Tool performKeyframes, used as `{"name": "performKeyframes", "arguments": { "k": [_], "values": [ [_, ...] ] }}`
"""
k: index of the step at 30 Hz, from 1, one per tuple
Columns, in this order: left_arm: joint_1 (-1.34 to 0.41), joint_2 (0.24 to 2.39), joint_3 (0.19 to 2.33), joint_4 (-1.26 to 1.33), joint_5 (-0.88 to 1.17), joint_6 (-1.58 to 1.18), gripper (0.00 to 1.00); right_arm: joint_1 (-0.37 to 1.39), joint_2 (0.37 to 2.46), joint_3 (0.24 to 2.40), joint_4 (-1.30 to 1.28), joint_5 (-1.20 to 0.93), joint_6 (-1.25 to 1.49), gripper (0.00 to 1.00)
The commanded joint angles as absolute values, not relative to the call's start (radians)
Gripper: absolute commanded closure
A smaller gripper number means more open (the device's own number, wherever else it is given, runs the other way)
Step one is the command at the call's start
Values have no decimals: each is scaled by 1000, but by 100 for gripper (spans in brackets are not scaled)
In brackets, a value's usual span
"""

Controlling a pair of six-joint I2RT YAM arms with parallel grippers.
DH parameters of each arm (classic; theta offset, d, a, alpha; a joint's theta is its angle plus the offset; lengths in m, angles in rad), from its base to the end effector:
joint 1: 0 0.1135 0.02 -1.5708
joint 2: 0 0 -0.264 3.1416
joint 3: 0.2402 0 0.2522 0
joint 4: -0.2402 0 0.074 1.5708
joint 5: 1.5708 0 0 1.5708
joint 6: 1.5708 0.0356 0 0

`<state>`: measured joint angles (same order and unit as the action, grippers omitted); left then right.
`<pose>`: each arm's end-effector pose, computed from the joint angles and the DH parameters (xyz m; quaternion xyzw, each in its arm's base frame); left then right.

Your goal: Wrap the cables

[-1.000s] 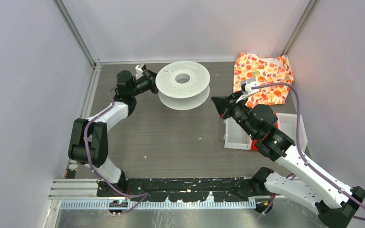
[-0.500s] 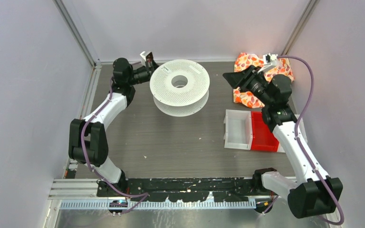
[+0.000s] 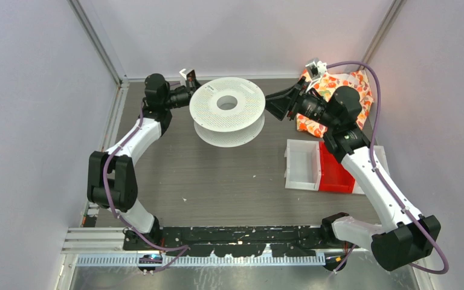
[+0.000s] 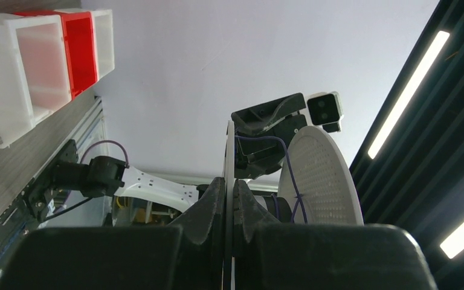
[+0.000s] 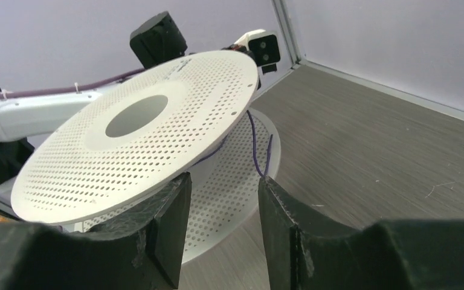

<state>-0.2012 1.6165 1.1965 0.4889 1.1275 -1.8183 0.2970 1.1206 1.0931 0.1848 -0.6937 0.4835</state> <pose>0.3554 -0.1053 0.3383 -0.1474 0.6808 -0.7172 0.0201 0.2341 0.0954 0.4203 -0.2005 0.6321 0.4762 0.5774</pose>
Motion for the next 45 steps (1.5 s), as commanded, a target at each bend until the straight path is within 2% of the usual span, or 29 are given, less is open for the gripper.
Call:
{"name": "performKeyframes", "arguments": {
  "k": [1, 11, 17, 21, 25, 26, 35, 41, 45],
  "values": [
    [-197, 1573, 1231, 497, 1137, -1828, 100, 327, 1139, 1135, 159, -689, 394, 50],
    [-196, 1567, 1230, 499, 1137, -1828, 100, 366, 1190, 1154, 175, -641, 375, 50],
    [-196, 1563, 1220, 518, 1135, -1825, 100, 372, 1227, 1160, 227, -617, 396, 55],
    [-196, 1562, 1220, 517, 1132, -1827, 99, 376, 1233, 1155, 236, -607, 403, 72],
    [-196, 1564, 1209, 527, 1120, -1824, 99, 375, 1196, 1137, 207, -580, 386, 98],
    [-196, 1565, 1206, 528, 1117, -1821, 99, 375, 1186, 1136, 189, -576, 379, 99],
    [-196, 1559, 1207, 480, 1066, -1764, 100, 374, 1082, 1133, 46, -563, 474, 99],
    [-197, 1554, 1207, 511, 1027, -1764, 99, 376, 1081, 1160, -101, -552, 653, 99],
    [-197, 1547, 1191, 520, 994, -1768, 99, 374, 1093, 1134, -85, -547, 826, 99]
  ]
}}
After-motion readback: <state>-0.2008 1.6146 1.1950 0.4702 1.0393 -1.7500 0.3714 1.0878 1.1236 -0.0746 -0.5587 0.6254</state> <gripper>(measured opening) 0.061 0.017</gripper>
